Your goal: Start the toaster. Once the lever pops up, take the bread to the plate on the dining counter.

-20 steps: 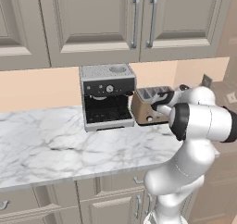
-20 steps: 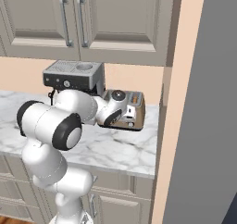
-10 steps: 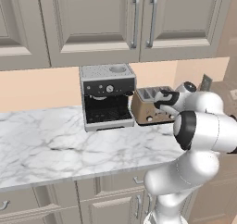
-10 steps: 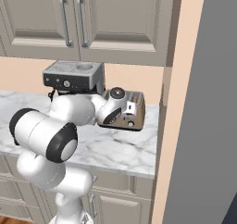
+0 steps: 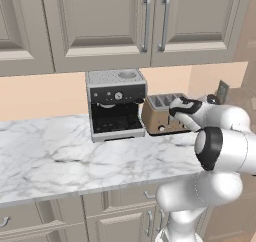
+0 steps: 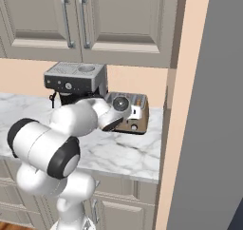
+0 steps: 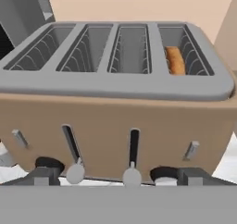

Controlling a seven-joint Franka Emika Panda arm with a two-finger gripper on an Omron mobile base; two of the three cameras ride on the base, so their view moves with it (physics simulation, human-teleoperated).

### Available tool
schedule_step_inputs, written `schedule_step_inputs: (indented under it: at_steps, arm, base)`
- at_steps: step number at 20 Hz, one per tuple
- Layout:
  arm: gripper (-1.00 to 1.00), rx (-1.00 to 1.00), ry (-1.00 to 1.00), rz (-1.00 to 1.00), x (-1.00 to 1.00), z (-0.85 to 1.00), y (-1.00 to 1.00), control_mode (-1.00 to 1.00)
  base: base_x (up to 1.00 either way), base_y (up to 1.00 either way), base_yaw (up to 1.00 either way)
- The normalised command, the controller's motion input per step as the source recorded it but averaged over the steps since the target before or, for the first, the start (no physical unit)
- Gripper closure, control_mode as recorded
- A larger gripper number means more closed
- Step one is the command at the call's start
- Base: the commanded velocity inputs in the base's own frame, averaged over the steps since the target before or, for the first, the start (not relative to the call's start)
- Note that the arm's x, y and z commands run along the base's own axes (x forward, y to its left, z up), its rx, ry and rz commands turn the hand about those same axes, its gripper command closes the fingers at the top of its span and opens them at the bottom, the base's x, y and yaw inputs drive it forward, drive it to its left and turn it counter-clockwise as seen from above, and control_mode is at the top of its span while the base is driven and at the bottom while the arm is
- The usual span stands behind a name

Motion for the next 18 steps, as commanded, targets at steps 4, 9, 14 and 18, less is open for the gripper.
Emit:
schedule_step_inputs:
  at_steps: [4,9,14,18]
  arm:
    - [-1.00,0.00,-0.26,-0.04,-0.10,0.02,-0.09,-1.00]
    - [-1.00,0.00,-0.25,-0.04,-0.06,0.12,-0.08,-1.00]
    - [-1.00,0.00,-0.17,-0.07,0.00,0.20,-0.01,-1.00]
    - [-1.00,0.01,-0.04,-0.08,0.02,0.15,-0.05,-1.00]
  base:
    - [0.00,0.00,0.00]
    - [0.00,0.00,0.00]
    - [0.00,0.00,0.00]
    - [0.00,0.00,0.00]
